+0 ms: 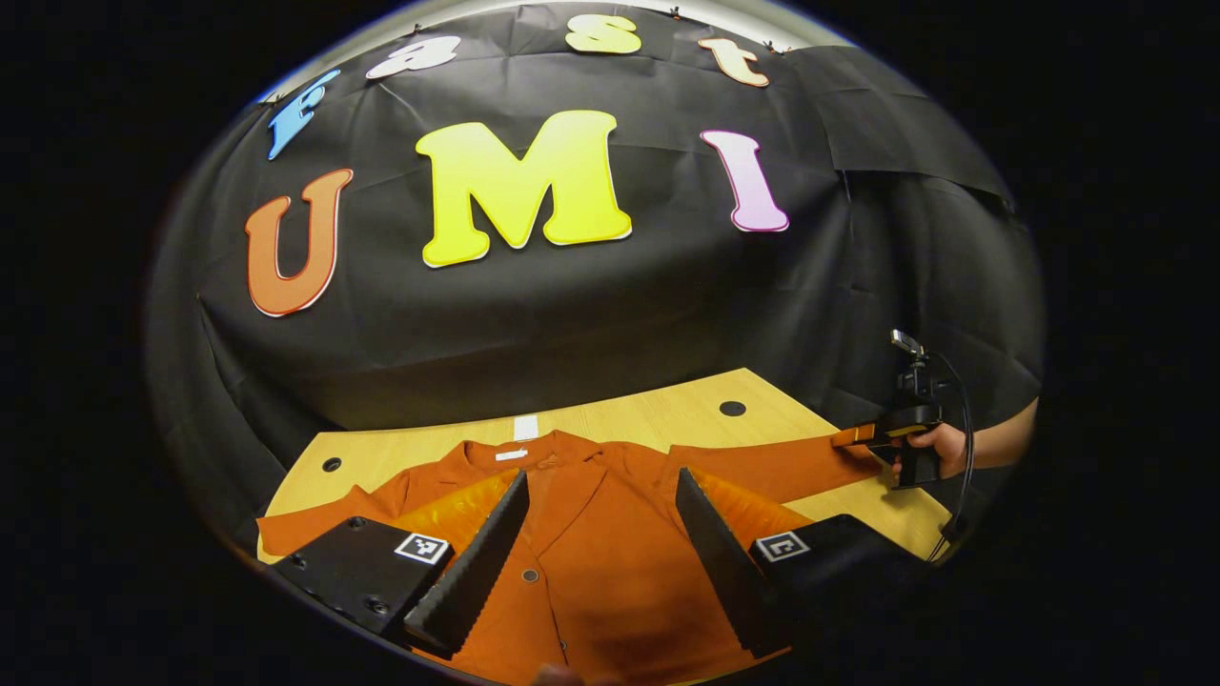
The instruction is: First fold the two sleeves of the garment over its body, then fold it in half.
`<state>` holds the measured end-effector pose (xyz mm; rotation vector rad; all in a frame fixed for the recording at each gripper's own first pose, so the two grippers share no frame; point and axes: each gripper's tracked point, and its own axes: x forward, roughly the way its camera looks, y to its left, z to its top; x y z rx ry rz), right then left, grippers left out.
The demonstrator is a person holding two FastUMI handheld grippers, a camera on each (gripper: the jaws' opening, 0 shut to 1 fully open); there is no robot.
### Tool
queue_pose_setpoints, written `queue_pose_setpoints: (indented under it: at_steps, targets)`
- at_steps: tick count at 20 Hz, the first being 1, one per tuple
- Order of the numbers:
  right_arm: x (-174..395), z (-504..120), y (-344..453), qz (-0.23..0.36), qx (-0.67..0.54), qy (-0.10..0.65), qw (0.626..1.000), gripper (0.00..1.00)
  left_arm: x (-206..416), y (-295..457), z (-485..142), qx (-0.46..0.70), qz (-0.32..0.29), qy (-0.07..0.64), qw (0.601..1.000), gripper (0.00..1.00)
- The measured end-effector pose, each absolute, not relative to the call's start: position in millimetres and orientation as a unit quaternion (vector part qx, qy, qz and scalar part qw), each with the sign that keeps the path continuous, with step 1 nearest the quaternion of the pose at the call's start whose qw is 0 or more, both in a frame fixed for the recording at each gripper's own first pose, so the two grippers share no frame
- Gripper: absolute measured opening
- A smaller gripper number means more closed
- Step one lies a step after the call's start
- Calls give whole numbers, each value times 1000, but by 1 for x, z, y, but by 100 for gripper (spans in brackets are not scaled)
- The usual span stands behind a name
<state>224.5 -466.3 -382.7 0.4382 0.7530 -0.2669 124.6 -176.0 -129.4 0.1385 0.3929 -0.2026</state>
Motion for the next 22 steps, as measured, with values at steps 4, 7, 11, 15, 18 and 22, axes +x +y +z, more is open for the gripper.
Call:
queue_pose_setpoints:
  at_steps: [4, 7, 11, 15, 18, 22]
  targets:
    - [217, -372, -478, -154, 198, 368, 896, 61, 122, -177, -129, 69, -101, 197, 973, 100]
    - [214, -367, -489, -176, 189, 364, 895, 26, 119, -171, -129, 68, -96, 195, 974, 100]
    - [211, -354, -471, -165, 204, 373, 890, 3, 118, -161, -124, 64, -87, 189, 976, 100]
    - [225, -309, -448, -145, 195, 350, 905, 3, 119, -145, -112, 56, -72, 173, 981, 100]
    - [232, -267, -420, -134, 193, 334, 913, 3, 113, -125, -104, 51, -58, 158, 984, 100]
    - [243, -195, -354, -111, 164, 313, 929, 3, 105, -80, -96, 25, -27, 146, 989, 100]
